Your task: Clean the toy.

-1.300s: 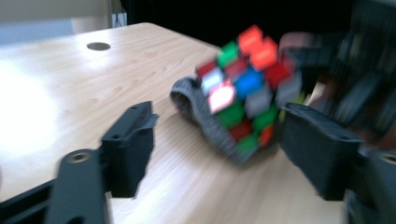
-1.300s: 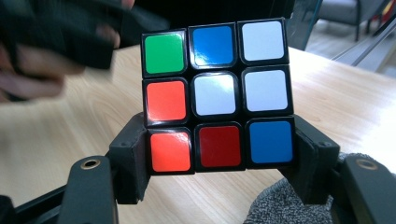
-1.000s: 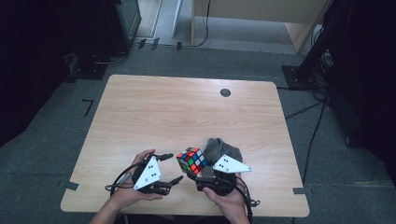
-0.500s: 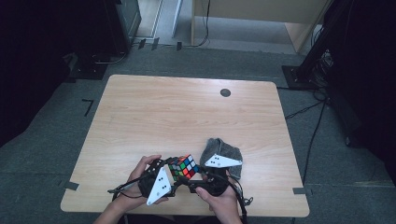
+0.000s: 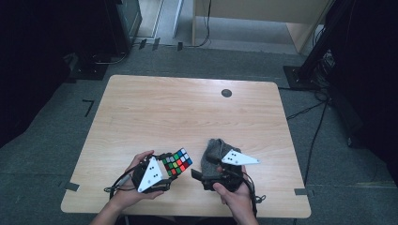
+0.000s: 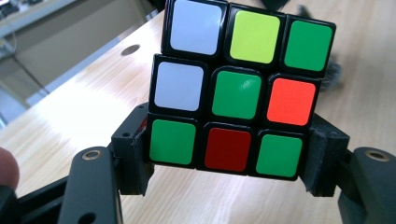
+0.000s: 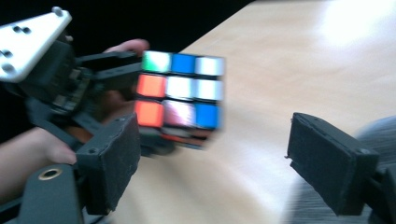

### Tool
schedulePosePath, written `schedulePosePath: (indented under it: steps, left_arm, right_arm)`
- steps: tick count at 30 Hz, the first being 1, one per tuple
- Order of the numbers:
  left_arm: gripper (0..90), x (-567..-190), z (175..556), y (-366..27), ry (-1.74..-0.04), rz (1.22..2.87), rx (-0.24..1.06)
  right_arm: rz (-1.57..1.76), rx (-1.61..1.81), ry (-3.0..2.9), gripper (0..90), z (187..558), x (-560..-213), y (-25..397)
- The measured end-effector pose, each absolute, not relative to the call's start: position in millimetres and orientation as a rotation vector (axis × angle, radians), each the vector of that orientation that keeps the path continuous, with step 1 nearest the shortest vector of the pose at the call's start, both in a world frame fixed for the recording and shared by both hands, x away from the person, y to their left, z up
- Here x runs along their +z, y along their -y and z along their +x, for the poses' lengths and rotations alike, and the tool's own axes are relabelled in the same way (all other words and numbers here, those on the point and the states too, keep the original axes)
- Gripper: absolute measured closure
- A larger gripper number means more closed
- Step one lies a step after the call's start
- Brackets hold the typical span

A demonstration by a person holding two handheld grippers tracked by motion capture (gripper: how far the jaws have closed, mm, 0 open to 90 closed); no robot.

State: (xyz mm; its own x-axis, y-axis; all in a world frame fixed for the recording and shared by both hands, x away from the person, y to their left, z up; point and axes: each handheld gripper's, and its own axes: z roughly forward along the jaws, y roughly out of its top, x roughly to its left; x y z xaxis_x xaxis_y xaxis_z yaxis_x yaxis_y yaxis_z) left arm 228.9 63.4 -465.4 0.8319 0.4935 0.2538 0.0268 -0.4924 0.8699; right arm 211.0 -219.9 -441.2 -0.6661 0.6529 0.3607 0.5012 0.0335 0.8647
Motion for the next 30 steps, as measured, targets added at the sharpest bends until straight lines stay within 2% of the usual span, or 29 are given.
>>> schedulePosePath:
  steps: [3,8,14,17,19,21,25,30]
  left_arm:
    - [32.7,-467,236,-73,-0.419,2.02,0.559]
    - [32.7,-465,242,-82,-0.471,1.986,0.513]
    - [32.7,-464,244,-83,-0.488,1.97,0.461]
    - [32.7,-462,244,-84,-0.487,1.962,0.446]
    - [32.7,-462,244,-84,-0.488,1.959,0.434]
    - [32.7,-462,244,-83,-0.489,1.961,0.426]
    - [32.7,-463,243,-81,-0.469,1.966,0.389]
    - [32.7,-467,238,-70,-0.415,2.022,0.379]
  right_arm:
    - [1.167,1.546,-2.12,14.8,213,-446,227]
    - [1.213,1.179,-2.095,16.4,222,-474,226]
    - [1.347,0.867,-2.113,30.7,236,-506,225]
    - [1.392,0.882,-2.108,47.5,237,-512,233]
    - [1.412,0.883,-2.09,62.3,237,-511,238]
    - [1.402,0.899,-2.09,70.6,236,-508,239]
    - [1.365,1.125,-2.069,73.6,225,-491,236]
    - [1.145,1.464,-2.032,73.1,199,-445,216]
